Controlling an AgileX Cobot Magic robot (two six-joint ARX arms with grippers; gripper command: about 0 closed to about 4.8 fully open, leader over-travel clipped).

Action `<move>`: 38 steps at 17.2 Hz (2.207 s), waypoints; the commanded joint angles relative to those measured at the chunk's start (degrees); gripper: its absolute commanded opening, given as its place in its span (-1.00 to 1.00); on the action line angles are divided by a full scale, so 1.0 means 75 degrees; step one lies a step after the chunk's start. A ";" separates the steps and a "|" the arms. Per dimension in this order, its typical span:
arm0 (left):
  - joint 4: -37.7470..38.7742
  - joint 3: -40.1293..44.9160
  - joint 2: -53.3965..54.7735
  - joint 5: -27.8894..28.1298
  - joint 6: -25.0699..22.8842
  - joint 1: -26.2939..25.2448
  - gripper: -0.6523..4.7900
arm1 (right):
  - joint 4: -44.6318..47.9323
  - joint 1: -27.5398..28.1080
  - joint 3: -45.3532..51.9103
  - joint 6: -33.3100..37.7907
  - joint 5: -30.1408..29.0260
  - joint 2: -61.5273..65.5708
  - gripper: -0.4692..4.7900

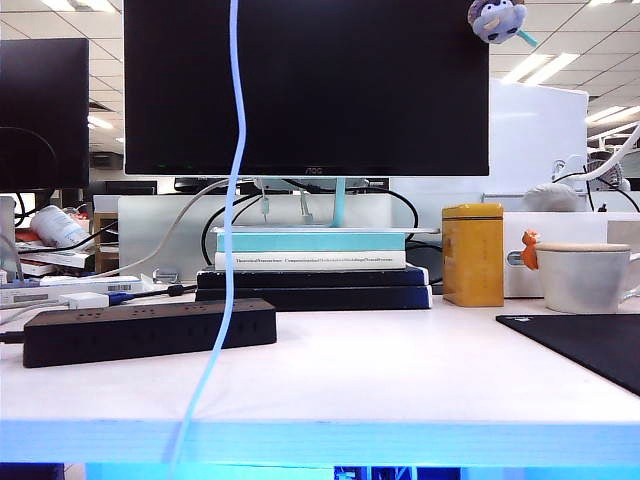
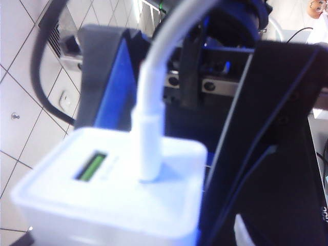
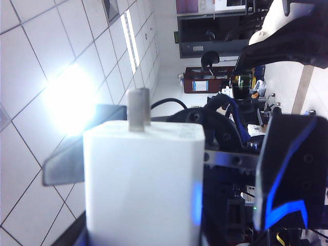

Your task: Plug the white charger into the left socket.

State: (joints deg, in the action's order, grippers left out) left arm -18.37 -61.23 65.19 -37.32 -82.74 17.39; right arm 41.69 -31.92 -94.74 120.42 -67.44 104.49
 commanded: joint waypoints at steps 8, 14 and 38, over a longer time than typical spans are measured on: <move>0.0379 -0.0020 -0.0017 -0.0341 0.0087 0.0003 0.12 | 0.0259 -0.0006 -0.0044 0.0076 0.0119 -0.0050 0.65; 0.0315 -0.0020 -0.0017 -0.0399 0.2751 0.0003 0.00 | 0.0927 0.0102 -0.0044 -0.0122 -0.0020 -0.0050 1.00; 0.1352 -0.0020 0.1297 -0.0446 1.0147 -0.0076 -0.12 | 0.4118 0.0787 -0.0044 -0.3713 -0.1926 -0.0047 1.00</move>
State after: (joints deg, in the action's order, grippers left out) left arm -7.49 -61.14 74.43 -36.84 -6.76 17.28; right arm 68.12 -26.15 -94.83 93.12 -82.19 104.60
